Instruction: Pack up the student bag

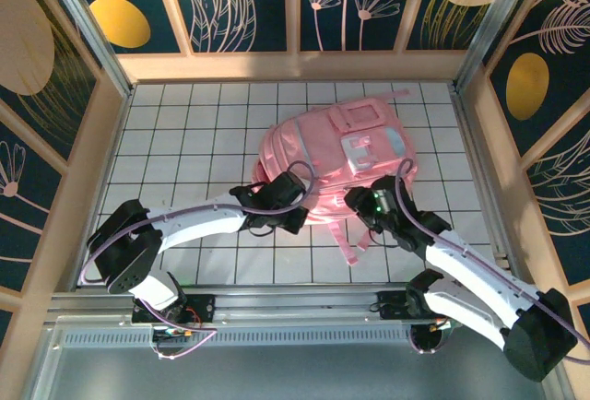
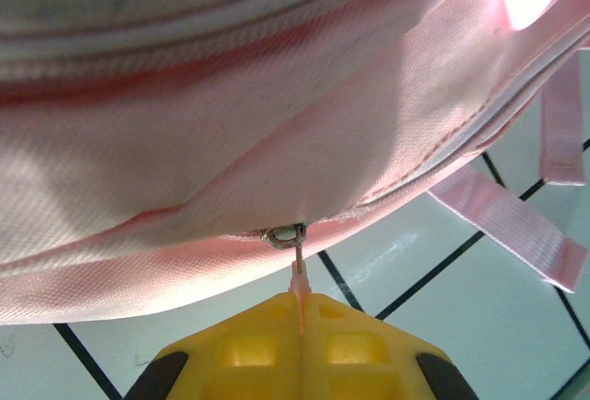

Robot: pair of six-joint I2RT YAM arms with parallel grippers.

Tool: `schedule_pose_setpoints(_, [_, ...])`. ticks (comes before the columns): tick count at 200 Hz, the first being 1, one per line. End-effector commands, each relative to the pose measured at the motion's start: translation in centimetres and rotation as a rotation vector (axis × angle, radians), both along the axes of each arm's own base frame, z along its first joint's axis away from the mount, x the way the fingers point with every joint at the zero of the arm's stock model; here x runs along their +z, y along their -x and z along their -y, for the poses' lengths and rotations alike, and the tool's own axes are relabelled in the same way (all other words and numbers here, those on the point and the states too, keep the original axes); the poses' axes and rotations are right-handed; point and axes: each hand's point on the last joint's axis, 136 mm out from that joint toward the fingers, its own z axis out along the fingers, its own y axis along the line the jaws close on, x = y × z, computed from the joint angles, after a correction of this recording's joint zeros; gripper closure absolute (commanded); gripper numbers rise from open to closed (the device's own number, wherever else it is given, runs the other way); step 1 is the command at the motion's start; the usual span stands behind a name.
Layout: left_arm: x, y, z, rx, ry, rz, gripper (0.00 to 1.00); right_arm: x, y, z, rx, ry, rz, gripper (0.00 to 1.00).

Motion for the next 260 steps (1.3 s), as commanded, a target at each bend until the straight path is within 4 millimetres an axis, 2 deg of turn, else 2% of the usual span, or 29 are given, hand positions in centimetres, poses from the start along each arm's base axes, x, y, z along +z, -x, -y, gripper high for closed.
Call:
schedule_pose_setpoints(1, [1.7, 0.4, 0.8, -0.016, 0.044, -0.020, 1.00, 0.0, 0.5, -1.7, -0.025, -0.115, -0.042, 0.45])
schedule_pose_setpoints(31, [1.7, 0.6, 0.8, -0.017, 0.050, -0.030, 1.00, -1.0, 1.4, -3.5, -0.048, -0.247, -0.098, 0.42])
schedule_pose_setpoints(64, [2.0, 0.8, 1.1, -0.020, 0.071, -0.039, 1.00, -1.9, 1.5, -4.1, -0.105, -0.329, -0.134, 0.40])
schedule_pose_setpoints(91, [2.6, 0.9, 1.5, -0.026, 0.094, -0.045, 1.00, -3.1, 1.1, -3.8, -0.172, -0.372, -0.143, 0.39])
schedule_pose_setpoints(115, [2.8, 1.2, 1.9, -0.036, 0.120, -0.060, 1.00, -2.8, -0.1, -3.7, -0.195, -0.411, -0.077, 0.42])
schedule_pose_setpoints(147, [3.6, 1.4, 2.2, -0.041, 0.158, -0.063, 1.00, -3.3, -1.4, -3.5, -0.191, -0.377, -0.042, 0.58])
schedule_pose_setpoints(180, [3.8, 1.8, 2.2, -0.047, 0.175, -0.069, 1.00, -3.9, -2.6, -2.4, -0.171, -0.263, -0.008, 0.88])
schedule_pose_setpoints(197, [4.3, 1.7, 2.2, -0.045, 0.187, -0.061, 1.00, -3.5, -3.2, -1.6, -0.153, -0.197, 0.021, 0.98])
schedule_pose_setpoints(200, [3.6, 2.0, 1.8, -0.043, 0.174, -0.070, 1.00, -3.4, -3.2, -1.5, -0.151, -0.187, 0.024, 1.00])
schedule_pose_setpoints(238, [2.4, 1.7, 0.9, -0.016, 0.128, -0.062, 1.00, -2.8, -3.6, 0.9, -0.169, -0.106, 0.065, 1.00])
schedule_pose_setpoints(260, [1.8, 1.3, 0.4, 0.000, 0.096, -0.048, 1.00, -2.8, -3.4, 1.5, -0.153, -0.087, 0.065, 1.00])
